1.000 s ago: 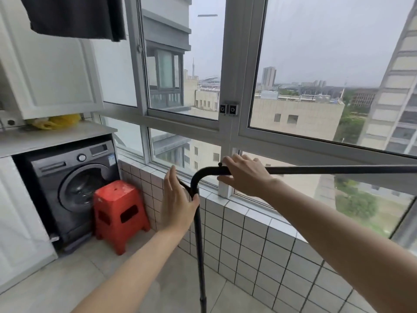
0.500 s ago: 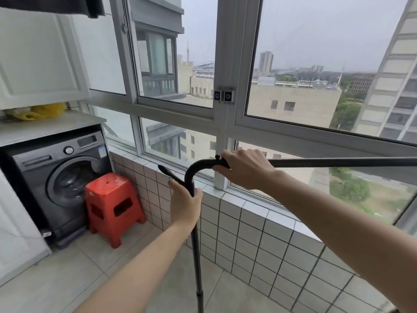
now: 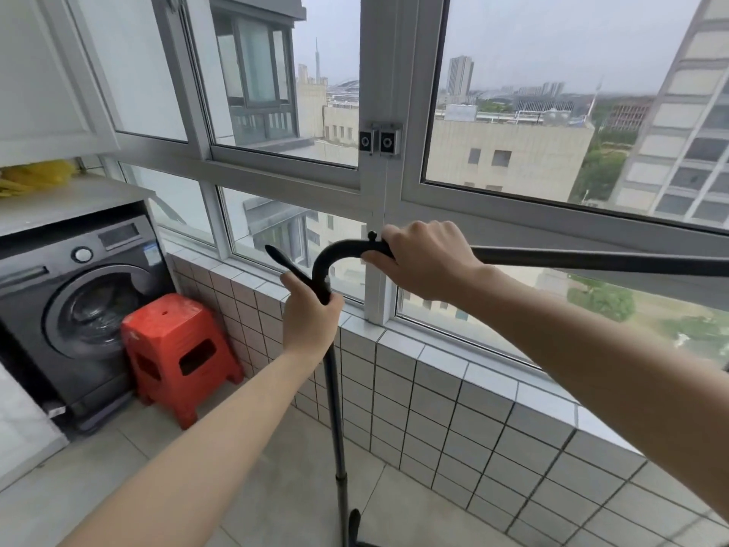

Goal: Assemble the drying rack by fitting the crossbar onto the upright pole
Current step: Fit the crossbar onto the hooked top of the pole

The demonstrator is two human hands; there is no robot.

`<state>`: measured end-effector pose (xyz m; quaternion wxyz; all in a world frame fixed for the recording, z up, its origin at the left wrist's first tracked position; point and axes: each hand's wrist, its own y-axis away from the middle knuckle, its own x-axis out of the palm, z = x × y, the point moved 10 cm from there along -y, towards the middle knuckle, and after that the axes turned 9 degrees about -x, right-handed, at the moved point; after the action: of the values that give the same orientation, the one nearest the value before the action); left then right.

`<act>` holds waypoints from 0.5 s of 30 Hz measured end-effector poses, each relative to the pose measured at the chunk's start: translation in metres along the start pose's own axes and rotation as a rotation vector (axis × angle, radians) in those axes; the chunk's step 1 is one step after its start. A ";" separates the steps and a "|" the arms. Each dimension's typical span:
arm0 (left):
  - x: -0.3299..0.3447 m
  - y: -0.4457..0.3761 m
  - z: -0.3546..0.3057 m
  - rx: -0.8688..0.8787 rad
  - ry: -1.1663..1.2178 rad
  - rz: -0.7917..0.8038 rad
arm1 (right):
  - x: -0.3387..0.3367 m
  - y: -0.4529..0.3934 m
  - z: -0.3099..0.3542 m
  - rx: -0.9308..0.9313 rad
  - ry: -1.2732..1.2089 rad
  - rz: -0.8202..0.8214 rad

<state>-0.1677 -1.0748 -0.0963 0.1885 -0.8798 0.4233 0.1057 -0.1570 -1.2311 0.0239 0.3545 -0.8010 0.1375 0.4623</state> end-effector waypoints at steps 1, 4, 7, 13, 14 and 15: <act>0.005 -0.010 0.000 0.006 0.006 0.016 | 0.005 -0.006 -0.004 0.013 0.001 0.001; 0.023 -0.043 0.006 0.008 0.029 0.067 | 0.023 -0.028 -0.015 0.040 0.003 0.024; 0.046 -0.068 0.011 0.023 0.043 0.125 | 0.041 -0.043 -0.030 0.065 0.039 0.047; 0.105 -0.115 0.013 0.073 0.115 0.324 | 0.074 -0.063 -0.069 0.144 0.129 0.056; 0.116 -0.124 0.011 0.091 0.120 0.353 | 0.078 -0.066 -0.077 0.157 0.149 0.050; 0.122 -0.128 0.011 0.095 0.130 0.369 | 0.081 -0.067 -0.081 0.156 0.161 0.046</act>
<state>0.0081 -1.0828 -0.1173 0.1794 -0.7824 0.5932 0.0616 -0.0252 -1.2309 0.0114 0.3930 -0.8022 0.2192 0.3925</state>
